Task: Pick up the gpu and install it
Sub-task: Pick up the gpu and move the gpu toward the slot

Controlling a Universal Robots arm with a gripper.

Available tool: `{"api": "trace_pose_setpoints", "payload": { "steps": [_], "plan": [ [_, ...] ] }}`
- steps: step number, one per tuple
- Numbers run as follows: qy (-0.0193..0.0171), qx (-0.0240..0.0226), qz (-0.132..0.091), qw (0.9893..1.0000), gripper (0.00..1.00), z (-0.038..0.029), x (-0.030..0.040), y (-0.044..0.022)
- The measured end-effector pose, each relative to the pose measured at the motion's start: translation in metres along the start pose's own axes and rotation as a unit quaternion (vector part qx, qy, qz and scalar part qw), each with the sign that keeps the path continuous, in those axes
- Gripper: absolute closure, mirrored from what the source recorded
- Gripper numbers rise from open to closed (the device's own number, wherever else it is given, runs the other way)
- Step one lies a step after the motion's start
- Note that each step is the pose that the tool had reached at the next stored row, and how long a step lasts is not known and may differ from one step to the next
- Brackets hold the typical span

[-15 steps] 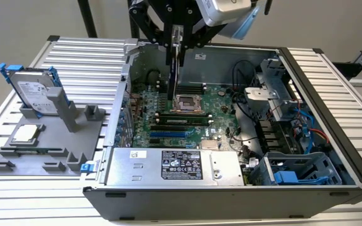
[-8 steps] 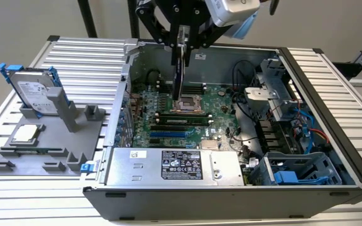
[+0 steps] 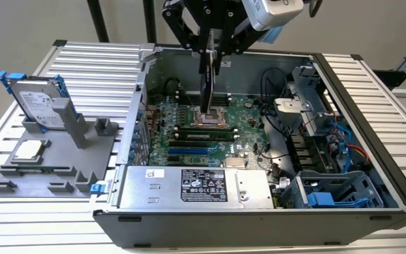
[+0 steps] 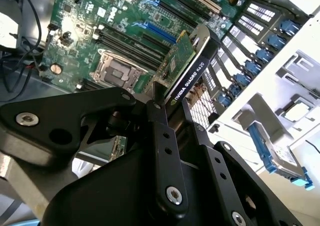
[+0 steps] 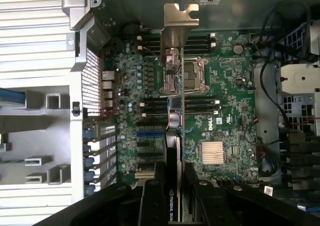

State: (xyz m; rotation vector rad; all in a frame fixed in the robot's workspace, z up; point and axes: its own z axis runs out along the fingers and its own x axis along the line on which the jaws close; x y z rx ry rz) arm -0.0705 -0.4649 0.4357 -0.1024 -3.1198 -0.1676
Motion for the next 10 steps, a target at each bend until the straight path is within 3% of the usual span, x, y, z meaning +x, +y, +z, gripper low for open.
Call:
{"api": "trace_pose_setpoints", "payload": {
  "steps": [10],
  "plan": [
    [0.0018, 0.0002, 0.0, 1.0, 1.0, -0.0002, -0.016, 0.0011]
  ]
}}
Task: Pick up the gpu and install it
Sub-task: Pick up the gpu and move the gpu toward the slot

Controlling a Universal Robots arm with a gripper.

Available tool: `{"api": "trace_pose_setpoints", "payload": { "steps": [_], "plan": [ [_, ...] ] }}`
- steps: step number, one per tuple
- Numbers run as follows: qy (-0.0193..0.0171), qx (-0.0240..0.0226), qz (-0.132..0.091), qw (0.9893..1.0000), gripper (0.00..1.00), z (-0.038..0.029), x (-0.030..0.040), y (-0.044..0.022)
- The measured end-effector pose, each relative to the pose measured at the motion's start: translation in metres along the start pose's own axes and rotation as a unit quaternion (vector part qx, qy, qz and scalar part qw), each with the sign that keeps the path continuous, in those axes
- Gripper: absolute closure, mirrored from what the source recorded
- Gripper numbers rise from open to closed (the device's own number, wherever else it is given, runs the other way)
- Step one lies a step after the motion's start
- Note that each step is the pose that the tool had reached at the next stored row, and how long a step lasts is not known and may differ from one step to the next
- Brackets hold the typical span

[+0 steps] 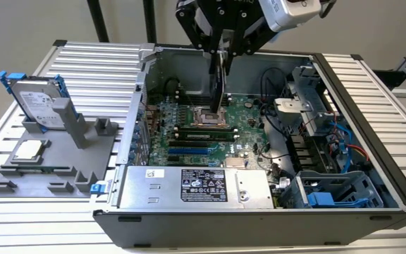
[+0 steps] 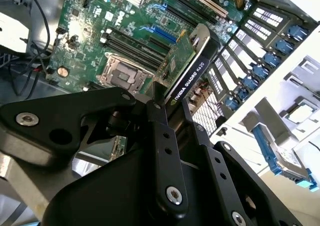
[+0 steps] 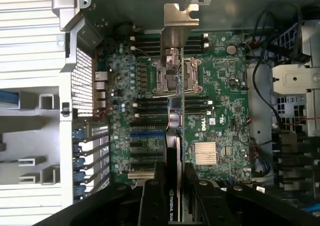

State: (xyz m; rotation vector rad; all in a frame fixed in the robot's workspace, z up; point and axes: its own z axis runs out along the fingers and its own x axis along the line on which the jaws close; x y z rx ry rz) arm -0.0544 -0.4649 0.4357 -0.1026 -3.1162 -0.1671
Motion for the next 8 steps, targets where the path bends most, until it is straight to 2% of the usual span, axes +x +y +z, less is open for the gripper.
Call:
{"api": "trace_pose_setpoints", "payload": {
  "steps": [8],
  "plan": [
    [0.0011, 0.0, 0.0, 1.0, 1.0, -0.0002, -0.0144, 0.001]
  ]
}}
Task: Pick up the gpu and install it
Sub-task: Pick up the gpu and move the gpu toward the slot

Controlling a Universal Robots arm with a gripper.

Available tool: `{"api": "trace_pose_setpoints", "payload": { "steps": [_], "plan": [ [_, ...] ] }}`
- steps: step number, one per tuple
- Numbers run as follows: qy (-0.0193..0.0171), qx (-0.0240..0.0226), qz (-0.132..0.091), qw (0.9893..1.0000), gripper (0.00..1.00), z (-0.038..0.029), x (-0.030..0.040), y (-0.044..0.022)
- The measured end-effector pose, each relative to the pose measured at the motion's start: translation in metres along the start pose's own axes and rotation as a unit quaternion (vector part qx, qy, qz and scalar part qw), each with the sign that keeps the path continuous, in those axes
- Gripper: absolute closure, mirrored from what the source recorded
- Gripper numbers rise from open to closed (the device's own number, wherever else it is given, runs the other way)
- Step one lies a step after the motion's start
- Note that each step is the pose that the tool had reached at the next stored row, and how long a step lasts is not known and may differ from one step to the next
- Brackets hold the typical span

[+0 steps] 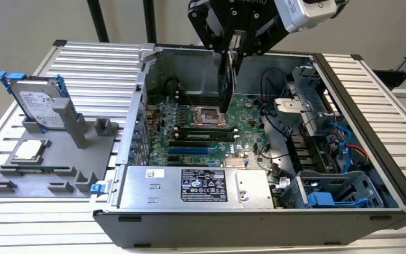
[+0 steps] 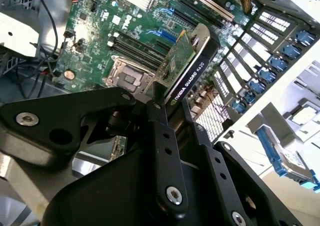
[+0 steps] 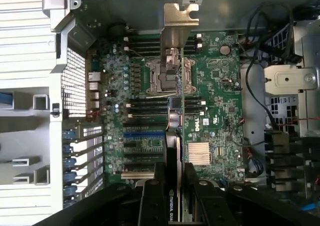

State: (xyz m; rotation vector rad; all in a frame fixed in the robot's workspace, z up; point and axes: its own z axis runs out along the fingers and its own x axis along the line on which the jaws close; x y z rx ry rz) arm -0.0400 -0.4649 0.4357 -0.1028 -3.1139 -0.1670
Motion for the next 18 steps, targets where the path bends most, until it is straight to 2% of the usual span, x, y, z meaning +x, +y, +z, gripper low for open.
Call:
{"api": "trace_pose_setpoints", "payload": {
  "steps": [9, 18],
  "plan": [
    [0.0005, 0.0001, 0.0, 1.0, 1.0, -0.0003, -0.0141, 0.0009],
    [0.0032, 0.0002, 0.0, 1.0, 1.0, -0.0003, -0.0143, 0.0009]
  ]
}}
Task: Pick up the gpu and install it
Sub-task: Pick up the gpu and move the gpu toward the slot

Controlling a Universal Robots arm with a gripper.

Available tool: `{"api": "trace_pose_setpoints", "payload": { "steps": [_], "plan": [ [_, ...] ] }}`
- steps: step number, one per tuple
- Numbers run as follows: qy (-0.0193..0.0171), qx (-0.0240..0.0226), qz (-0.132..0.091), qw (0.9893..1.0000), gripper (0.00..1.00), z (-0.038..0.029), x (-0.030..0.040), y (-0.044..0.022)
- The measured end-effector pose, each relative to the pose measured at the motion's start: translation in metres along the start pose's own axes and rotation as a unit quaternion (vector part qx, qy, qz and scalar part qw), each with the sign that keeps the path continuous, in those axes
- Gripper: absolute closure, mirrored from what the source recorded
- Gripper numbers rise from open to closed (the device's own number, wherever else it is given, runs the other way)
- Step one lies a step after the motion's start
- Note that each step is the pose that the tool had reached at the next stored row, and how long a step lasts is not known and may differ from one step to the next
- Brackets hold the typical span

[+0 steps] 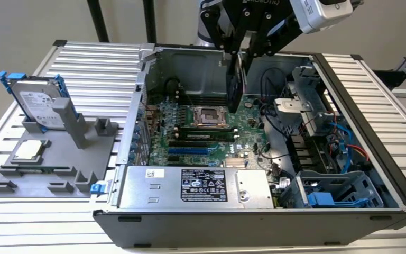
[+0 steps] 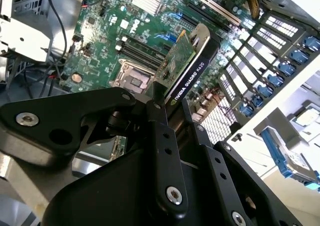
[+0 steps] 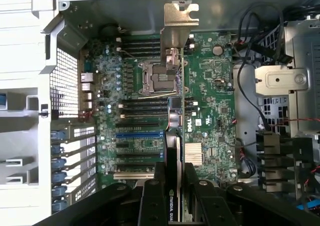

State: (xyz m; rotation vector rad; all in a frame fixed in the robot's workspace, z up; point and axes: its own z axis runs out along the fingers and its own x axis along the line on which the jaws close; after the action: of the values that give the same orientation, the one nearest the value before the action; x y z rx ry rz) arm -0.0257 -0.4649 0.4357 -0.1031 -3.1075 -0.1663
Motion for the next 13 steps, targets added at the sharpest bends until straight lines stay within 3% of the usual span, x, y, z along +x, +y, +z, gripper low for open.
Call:
{"api": "trace_pose_setpoints", "payload": {
  "steps": [13],
  "plan": [
    [0.0032, 0.0002, 0.0, 1.0, 1.0, 0.0, 0.0, 0.0]
  ]
}}
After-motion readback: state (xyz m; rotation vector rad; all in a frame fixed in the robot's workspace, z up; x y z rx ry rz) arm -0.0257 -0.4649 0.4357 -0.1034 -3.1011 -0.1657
